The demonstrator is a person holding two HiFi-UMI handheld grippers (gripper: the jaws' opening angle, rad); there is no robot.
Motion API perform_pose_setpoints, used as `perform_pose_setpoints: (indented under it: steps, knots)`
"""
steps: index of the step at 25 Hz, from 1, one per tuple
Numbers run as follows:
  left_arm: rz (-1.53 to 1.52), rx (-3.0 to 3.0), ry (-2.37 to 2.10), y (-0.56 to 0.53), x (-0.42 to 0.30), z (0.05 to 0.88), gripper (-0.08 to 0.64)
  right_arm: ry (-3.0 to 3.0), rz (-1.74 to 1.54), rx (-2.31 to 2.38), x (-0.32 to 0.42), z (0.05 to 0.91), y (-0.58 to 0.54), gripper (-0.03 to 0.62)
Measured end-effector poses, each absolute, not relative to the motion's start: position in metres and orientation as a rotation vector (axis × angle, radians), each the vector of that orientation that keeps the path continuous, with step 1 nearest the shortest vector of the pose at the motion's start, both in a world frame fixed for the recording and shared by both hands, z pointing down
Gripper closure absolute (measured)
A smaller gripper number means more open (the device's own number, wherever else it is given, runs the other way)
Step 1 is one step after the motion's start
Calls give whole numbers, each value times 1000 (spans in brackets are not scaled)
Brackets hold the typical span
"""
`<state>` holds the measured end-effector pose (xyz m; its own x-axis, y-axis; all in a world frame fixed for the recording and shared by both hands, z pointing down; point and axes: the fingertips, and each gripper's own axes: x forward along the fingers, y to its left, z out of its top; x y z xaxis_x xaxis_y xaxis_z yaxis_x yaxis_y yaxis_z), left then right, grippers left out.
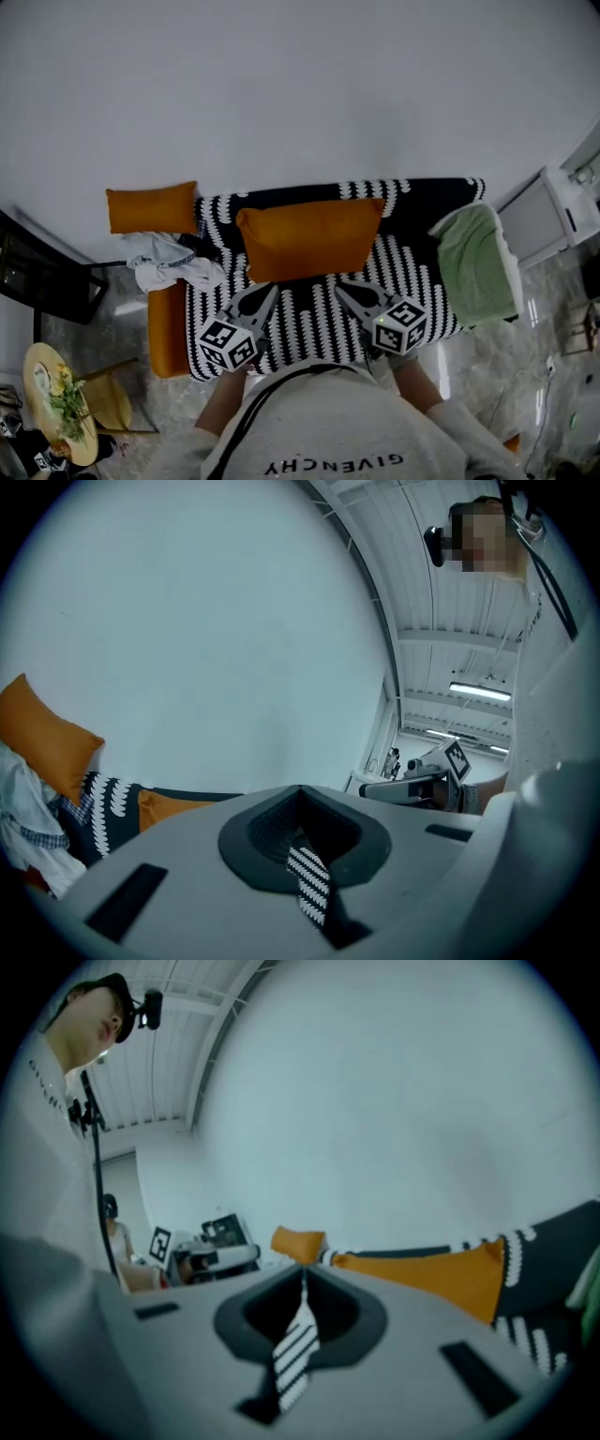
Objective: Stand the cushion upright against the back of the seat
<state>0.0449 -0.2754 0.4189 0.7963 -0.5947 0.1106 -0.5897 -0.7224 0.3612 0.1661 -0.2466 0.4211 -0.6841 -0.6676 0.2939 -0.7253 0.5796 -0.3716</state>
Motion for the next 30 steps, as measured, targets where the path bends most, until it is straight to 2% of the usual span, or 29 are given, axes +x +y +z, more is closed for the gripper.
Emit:
perform_pose_setpoints:
  steps: [30]
  knots:
    - [47, 2591, -770, -256, 54, 436, 537, -2666, 801, 1223, 173, 440, -213, 563]
